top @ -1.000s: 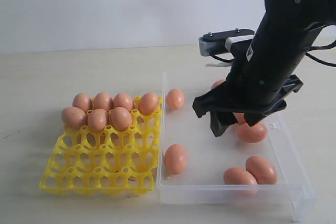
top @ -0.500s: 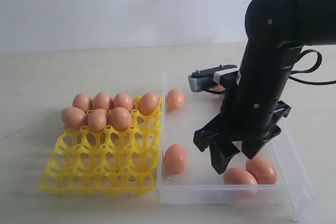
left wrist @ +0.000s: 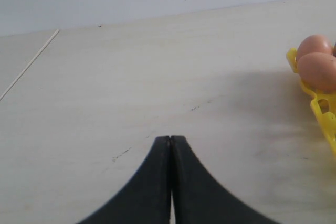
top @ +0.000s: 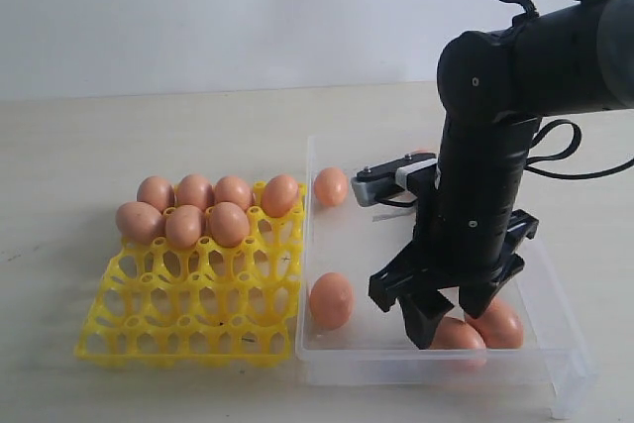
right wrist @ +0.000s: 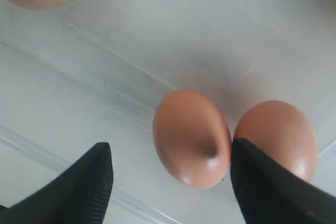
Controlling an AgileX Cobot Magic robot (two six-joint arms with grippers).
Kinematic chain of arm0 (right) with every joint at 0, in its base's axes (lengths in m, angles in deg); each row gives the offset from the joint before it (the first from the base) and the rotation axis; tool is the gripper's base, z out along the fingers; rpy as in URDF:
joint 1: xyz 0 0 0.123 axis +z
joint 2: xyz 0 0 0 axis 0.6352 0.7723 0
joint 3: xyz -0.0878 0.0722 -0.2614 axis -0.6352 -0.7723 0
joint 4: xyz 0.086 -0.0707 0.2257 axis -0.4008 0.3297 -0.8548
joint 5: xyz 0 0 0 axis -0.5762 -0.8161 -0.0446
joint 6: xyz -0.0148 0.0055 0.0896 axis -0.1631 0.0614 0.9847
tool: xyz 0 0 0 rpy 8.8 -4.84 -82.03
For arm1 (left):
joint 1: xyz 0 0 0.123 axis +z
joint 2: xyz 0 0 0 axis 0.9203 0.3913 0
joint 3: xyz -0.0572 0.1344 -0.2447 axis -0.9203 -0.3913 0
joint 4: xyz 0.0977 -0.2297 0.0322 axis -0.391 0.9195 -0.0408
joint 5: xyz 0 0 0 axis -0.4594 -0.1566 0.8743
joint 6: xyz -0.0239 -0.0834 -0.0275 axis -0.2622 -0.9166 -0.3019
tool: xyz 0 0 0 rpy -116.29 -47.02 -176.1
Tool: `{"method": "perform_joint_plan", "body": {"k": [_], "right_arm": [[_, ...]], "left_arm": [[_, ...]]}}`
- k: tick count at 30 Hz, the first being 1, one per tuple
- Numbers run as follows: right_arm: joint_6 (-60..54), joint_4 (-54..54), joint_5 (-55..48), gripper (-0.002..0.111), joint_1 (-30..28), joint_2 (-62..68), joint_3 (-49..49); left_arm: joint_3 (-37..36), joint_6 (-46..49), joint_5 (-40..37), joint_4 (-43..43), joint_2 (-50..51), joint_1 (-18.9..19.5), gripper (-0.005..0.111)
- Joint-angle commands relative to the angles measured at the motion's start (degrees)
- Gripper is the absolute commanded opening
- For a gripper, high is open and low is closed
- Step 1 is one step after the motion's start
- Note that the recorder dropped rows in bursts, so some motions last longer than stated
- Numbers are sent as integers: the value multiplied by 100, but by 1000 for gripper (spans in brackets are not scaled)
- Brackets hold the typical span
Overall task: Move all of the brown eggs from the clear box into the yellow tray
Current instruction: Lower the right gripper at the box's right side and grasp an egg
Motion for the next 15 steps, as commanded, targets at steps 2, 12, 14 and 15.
{"method": "perform_joint_plan", "body": {"k": [2,12,14,15], "right_arm": [[-164,105,28,62,-35,132,-12],[-256,370,174,45,-35,746,-1],[-256,368,297,2,-35,570,10],[-282,388,479,0,-35,412,10]], "left_arm": [[23,-34,52,14,-32,-27,0],[23,-34,52,14,-32,-27,0],[23,-34,52,14,-32,-27,0],[23,-34,52,14,-32,-27,0]]}}
